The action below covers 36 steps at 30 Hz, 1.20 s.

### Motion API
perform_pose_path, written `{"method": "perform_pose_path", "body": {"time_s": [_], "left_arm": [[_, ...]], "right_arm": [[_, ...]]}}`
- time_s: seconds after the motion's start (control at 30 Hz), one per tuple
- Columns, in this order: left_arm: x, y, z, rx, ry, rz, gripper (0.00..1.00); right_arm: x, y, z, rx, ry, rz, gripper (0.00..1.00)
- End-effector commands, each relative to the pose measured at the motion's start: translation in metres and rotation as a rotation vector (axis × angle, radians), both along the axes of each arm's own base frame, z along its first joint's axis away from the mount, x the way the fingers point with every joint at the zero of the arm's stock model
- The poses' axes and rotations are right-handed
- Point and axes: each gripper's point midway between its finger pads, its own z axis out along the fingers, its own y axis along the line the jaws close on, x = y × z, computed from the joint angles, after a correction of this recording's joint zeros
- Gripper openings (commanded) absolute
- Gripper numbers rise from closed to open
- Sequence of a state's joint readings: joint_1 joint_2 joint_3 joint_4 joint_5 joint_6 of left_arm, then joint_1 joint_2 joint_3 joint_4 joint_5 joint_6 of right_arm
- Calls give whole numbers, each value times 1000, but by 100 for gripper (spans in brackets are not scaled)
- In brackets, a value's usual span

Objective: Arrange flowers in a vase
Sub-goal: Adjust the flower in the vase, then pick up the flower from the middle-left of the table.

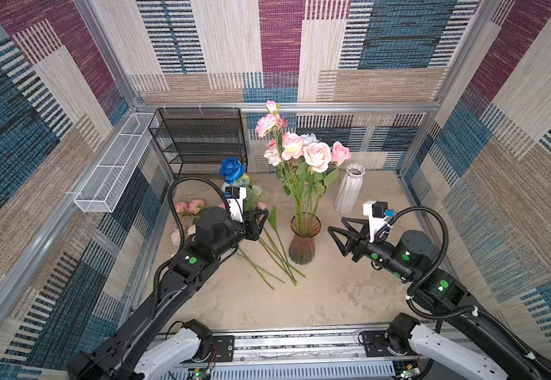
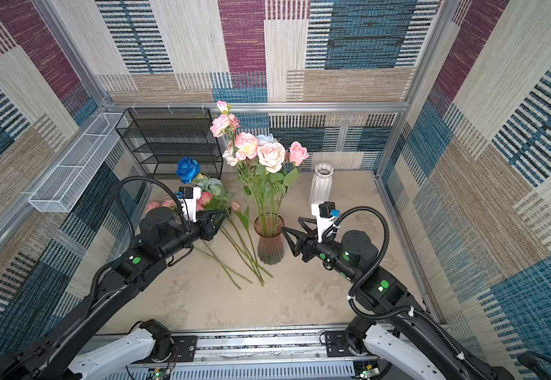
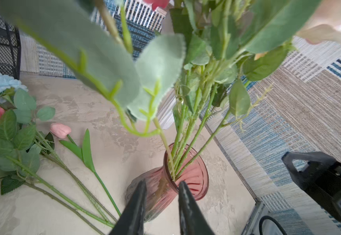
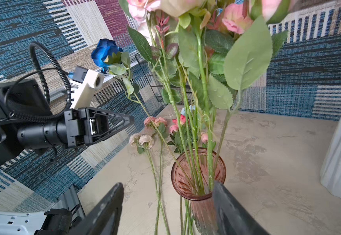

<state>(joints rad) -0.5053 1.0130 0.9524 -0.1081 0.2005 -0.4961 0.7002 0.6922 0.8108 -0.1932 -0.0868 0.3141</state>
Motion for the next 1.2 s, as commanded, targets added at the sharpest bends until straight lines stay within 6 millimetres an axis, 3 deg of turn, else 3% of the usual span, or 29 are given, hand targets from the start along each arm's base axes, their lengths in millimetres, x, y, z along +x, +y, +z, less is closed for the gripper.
{"method": "perform_pose_path", "body": {"time_s": [0.0, 0.23, 0.43, 0.53, 0.6, 0.7, 0.8, 0.97, 1.17], "left_arm": [[4, -4, 9, -57, 31, -30, 29], [-21, 23, 5, 18, 99, 32, 55], [-61, 51, 3, 72, 137, 67, 62], [-74, 67, -16, 81, 169, 120, 62], [-77, 75, -44, 74, 231, 172, 60], [-69, 75, -92, 18, 345, 200, 54], [-48, 79, -132, -52, 418, 252, 49], [-6, 108, -172, -158, 455, 412, 39], [28, 157, -213, -349, 475, 623, 46]], "right_arm": [[-2, -2, 7, 19, -9, 0, 71], [-6, -7, 9, 25, -22, -12, 73], [-5, -9, 5, 22, -32, -18, 75], [-4, -8, 0, 22, -28, -19, 75], [-4, -6, -4, 20, -22, -16, 75], [-3, -4, -6, 17, -16, -7, 74], [-3, -2, -6, 17, -15, 1, 74], [-5, -4, -1, 21, -22, 0, 73], [-4, -7, -1, 17, -24, -14, 72]]}}
